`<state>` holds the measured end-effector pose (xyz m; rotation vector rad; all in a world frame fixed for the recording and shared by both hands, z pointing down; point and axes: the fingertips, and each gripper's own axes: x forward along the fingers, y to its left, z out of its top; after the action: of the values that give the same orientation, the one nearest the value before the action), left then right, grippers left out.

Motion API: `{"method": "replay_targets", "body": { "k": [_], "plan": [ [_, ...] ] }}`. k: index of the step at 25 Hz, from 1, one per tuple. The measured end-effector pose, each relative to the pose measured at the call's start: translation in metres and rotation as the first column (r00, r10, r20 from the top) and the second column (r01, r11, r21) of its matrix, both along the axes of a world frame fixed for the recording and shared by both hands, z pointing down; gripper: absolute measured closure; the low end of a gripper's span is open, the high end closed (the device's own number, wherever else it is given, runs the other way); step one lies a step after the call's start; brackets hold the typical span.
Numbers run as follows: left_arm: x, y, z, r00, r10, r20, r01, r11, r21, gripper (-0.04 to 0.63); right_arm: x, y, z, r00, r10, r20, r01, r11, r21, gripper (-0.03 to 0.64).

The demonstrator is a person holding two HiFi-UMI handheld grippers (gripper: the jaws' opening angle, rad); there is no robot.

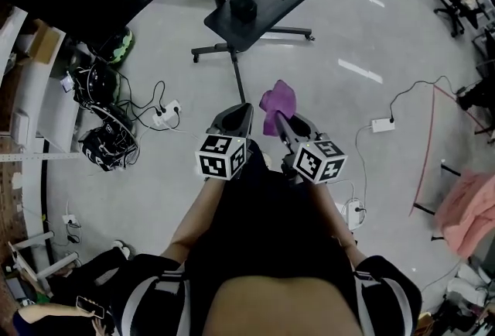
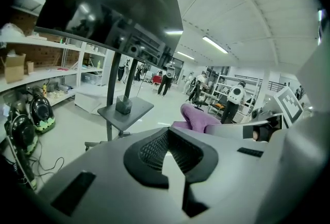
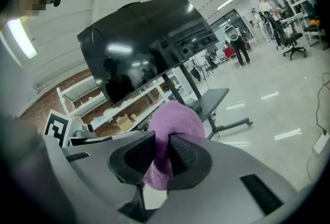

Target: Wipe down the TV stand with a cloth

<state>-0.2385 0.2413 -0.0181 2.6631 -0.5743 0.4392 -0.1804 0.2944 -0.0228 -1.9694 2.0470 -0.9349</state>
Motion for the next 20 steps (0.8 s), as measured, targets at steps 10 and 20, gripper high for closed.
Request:
{"method": "replay_targets", "body": {
  "k": [10,20],
  "plan": [
    [0.014,-0.024,0.008,0.999,-0.031,0.009,0.032,0.999,-0.034,0.589,0.022,-0.016,0.001,1.0,0.015,0.008,-0.015,1.0,0.0,0.543],
    [0.07,-0.077,0.003,0.999,-0.044,0.005,0.044,0.998,-0.053,0.589,0.073,-0.071,-0.004,1.0,0.001,0.008,-0.001,1.0,-0.019,0.543]
  ]
}}
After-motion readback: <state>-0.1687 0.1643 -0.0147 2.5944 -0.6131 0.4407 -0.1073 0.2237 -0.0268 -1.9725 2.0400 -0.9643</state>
